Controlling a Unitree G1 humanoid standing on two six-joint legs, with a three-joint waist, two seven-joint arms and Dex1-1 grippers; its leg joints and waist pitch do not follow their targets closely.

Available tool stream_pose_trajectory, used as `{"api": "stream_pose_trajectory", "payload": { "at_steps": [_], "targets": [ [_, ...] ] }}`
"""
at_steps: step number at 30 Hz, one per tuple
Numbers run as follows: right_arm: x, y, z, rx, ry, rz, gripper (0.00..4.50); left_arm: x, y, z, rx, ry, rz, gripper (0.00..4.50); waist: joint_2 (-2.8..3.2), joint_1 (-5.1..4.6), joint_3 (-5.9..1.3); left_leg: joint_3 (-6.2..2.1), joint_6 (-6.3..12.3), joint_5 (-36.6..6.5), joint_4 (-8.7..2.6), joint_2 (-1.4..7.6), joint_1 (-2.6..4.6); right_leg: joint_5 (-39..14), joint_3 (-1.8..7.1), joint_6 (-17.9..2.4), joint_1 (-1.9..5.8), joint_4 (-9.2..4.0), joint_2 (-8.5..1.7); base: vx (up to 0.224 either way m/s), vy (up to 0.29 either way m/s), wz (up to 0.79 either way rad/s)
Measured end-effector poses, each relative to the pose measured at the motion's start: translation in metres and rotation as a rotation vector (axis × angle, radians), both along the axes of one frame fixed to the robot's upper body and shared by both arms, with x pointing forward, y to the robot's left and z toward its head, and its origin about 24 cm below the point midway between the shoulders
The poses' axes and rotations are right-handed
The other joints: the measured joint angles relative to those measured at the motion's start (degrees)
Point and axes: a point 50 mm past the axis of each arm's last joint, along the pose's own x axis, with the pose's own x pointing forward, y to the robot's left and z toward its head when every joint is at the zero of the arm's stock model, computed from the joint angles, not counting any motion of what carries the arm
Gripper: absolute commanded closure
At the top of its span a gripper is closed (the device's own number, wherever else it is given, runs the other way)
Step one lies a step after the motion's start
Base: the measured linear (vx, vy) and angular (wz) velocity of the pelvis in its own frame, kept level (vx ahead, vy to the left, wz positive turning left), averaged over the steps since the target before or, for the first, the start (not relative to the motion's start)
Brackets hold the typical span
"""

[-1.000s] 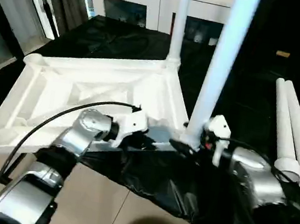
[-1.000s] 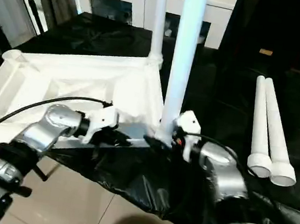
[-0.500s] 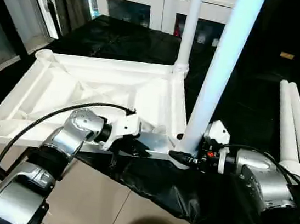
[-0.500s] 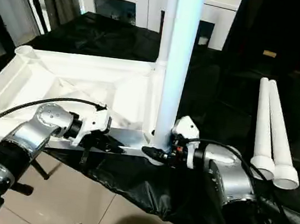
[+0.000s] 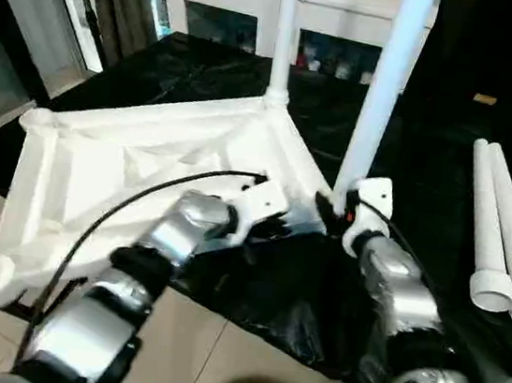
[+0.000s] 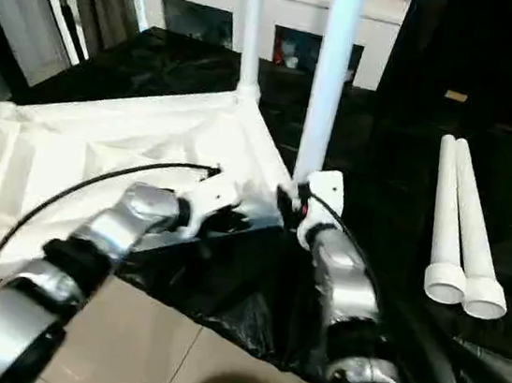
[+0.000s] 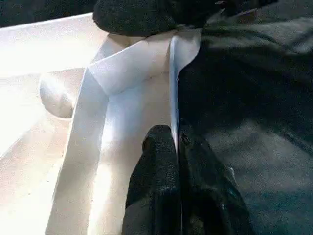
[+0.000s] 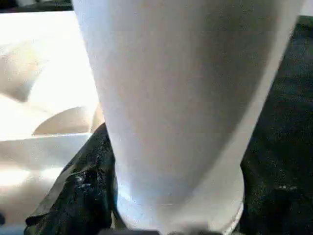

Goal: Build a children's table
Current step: Rotate leg to tighten

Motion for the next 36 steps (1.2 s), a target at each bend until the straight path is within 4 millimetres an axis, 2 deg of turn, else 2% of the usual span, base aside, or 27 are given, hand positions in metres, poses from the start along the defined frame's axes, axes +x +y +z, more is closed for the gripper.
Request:
{"api": "stream_pose_trajectory", "payload": {
  "at_steps": [1,2,3,8,12,18,23,25,27,30,36],
  "targets": [
    [0.000,0.000,0.000,0.005,-0.007,-0.007,1.76,0.000,-0.001,0.000,-0.001,-0.003,-0.001,4.50,0.01,0.01,-0.01,0.00,0.00,0.00,-0.01,-0.01,-0.01,0.02,-0.01,0.00,0.00,0.00,-0.01,0.000,0.000,0.00],
    [0.000,0.000,0.000,0.007,-0.012,-0.010,1.21,0.000,-0.001,0.000,-0.002,-0.006,-0.002,4.50,0.01,0.03,-0.01,0.00,0.00,0.00,-0.01,-0.01,-0.02,0.02,-0.03,0.00,0.01,0.00,-0.02,0.000,0.000,0.00],
    [0.000,-0.001,0.000,0.014,-0.018,-0.009,1.07,0.000,-0.001,0.001,-0.004,-0.011,-0.006,4.50,0.02,0.05,-0.01,0.00,0.01,0.00,-0.01,0.00,-0.06,0.01,-0.06,0.03,0.00,-0.01,-0.03,0.000,0.000,0.00],
    [-0.001,-0.002,0.002,0.043,-0.023,0.071,0.73,-0.001,0.003,0.002,0.004,-0.018,-0.040,4.50,0.03,-0.10,-0.01,0.00,0.02,0.01,-0.05,0.02,-0.15,-0.03,-0.11,0.09,-0.09,-0.02,-0.03,0.000,0.000,0.00],
    [-0.004,-0.004,0.002,0.016,-0.021,0.202,0.73,-0.004,0.014,0.002,0.005,-0.019,-0.079,4.50,0.06,-0.54,0.00,0.01,0.02,0.01,-0.18,0.06,-0.17,-0.06,-0.17,0.13,-0.19,-0.02,0.00,0.000,0.000,0.00],
    [-0.010,-0.011,0.004,-0.012,-0.007,0.408,0.73,-0.010,0.032,0.002,-0.007,0.012,-0.166,4.50,0.19,-0.54,0.05,0.04,0.02,0.01,-0.18,0.14,-0.27,-0.08,-0.21,0.14,-0.29,-0.02,0.03,0.000,0.000,0.00],
    [-0.011,-0.010,0.004,-0.011,-0.003,0.438,0.73,-0.010,0.034,0.003,-0.011,0.017,-0.172,4.50,0.19,-0.56,0.05,0.09,0.03,0.01,-0.13,0.14,-0.27,-0.08,-0.17,0.13,-0.30,-0.03,0.03,0.000,0.000,0.00],
    [-0.014,-0.012,0.005,-0.016,0.000,0.484,0.98,-0.010,0.039,0.004,-0.006,0.024,-0.176,4.50,0.19,-0.51,0.07,0.10,0.03,0.01,-0.14,0.15,-0.29,-0.08,-0.18,0.13,-0.31,-0.04,0.03,0.000,0.000,0.00],
    [-0.026,-0.023,0.012,-0.063,0.038,0.680,1.06,-0.015,0.052,0.004,-0.006,0.069,-0.236,4.50,0.14,-0.07,0.10,0.13,0.04,0.02,-0.15,0.20,-0.32,-0.14,-0.21,0.13,-0.32,-0.06,0.04,0.000,0.000,0.00],
    [-0.038,-0.026,0.017,-0.079,0.090,0.864,1.29,-0.018,0.068,0.006,0.016,0.109,-0.286,4.50,0.12,0.03,0.11,0.12,0.05,0.03,-0.08,0.29,-0.31,-0.15,-0.20,0.13,-0.33,-0.03,0.12,0.000,0.000,0.00],
    [-0.042,-0.024,0.017,-0.086,0.108,0.936,1.68,-0.020,0.073,0.007,0.029,0.128,-0.325,4.50,0.12,0.15,0.11,0.13,0.06,0.02,0.17,0.29,-0.37,-0.15,-0.14,0.13,-0.32,0.01,0.11,0.000,0.000,0.00]
  ]
}}
